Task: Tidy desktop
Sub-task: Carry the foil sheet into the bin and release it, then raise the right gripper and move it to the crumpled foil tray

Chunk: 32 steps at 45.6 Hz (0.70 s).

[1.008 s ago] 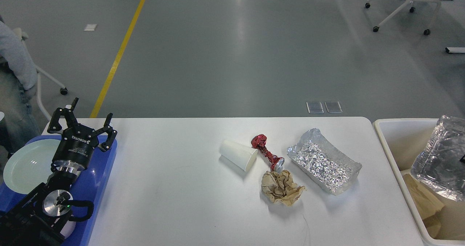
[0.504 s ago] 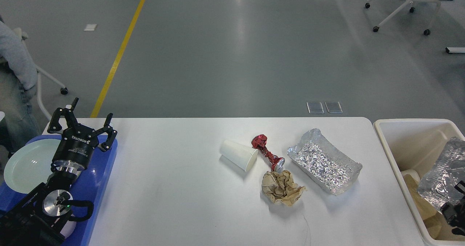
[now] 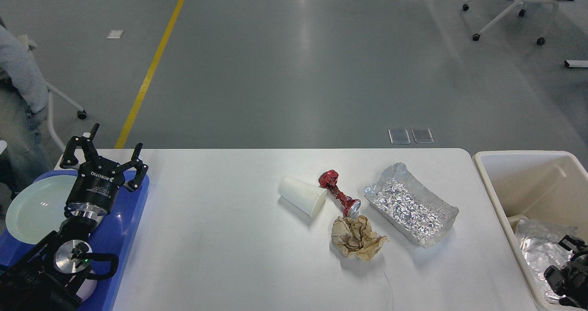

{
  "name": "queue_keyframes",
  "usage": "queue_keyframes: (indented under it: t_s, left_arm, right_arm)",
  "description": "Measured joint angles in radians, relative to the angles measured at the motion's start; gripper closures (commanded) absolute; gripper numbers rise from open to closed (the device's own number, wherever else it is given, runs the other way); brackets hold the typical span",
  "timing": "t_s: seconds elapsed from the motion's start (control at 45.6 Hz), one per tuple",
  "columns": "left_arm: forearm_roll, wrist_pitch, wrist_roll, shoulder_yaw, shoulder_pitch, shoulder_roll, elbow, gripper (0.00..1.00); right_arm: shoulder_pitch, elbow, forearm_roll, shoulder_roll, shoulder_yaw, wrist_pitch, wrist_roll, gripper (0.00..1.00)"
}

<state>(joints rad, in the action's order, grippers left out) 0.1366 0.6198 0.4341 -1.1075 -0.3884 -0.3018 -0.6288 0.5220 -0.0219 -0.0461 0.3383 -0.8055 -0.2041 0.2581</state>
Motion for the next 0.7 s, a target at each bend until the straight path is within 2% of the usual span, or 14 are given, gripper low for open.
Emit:
queue_keyframes:
  t_s: [0.153,0.285,0.438,0.526,0.548,0.701]
  left_arm:
    - [0.000,0.000,0.000,0.000,0.000,0.000,0.000,0.04]
    - [0.000,0.000,0.000,0.000,-0.001,0.000,0.000,0.04]
    - [0.000,0.000,0.000,0.000,-0.001,0.000,0.000,0.04]
    - [0.000,0.000,0.000,0.000,-0.001,0.000,0.000,0.04]
    - [0.000,0.000,0.000,0.000,-0.001,0.000,0.000,0.04]
    - [0.000,0.000,0.000,0.000,-0.001,-0.001,0.000,0.04]
  right_arm:
    - [0.041,-0.045,0.005,0.020,0.003,0.012,-0.003,0.00]
    - [0.166,-0.202,0.043,0.116,-0.003,0.032,-0.004,0.00]
    - [0.411,-0.490,0.300,0.250,-0.037,0.123,-0.002,0.00]
    - [0.570,-0.640,0.441,0.314,-0.049,0.238,0.000,0.00]
    - [0.613,-0.647,0.464,0.325,-0.054,0.273,0.000,0.00]
    - [0.905,-0.694,0.505,0.321,-0.134,0.308,0.001,0.00]
